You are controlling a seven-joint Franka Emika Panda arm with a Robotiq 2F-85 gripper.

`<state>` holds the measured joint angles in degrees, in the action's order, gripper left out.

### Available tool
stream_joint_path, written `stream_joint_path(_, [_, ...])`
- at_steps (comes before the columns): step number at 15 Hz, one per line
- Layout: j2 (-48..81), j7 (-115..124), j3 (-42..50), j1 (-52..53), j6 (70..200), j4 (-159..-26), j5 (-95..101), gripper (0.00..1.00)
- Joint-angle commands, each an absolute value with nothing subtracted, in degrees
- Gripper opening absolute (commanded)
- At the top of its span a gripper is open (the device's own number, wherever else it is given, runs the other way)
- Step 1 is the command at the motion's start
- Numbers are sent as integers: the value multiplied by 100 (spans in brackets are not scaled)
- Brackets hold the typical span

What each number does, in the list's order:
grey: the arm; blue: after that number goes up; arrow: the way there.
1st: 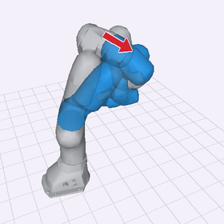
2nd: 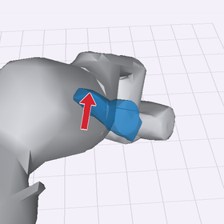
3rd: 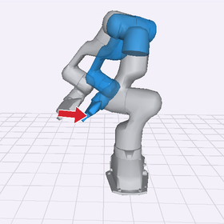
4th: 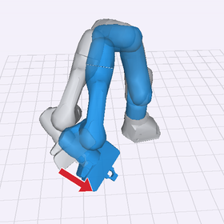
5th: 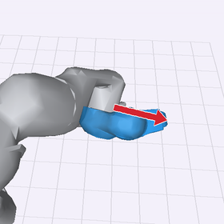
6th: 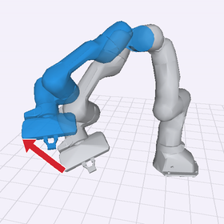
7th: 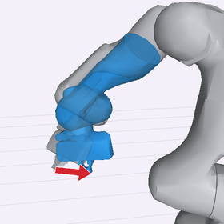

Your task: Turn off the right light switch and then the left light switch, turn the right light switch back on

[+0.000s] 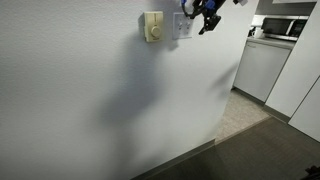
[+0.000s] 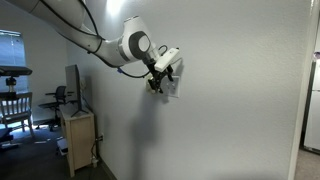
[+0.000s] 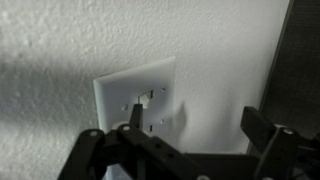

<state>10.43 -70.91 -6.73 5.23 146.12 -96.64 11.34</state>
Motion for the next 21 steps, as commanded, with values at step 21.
stream_joint_path(21, [1623, -7231, -690, 470, 14413, -9070, 1140, 100])
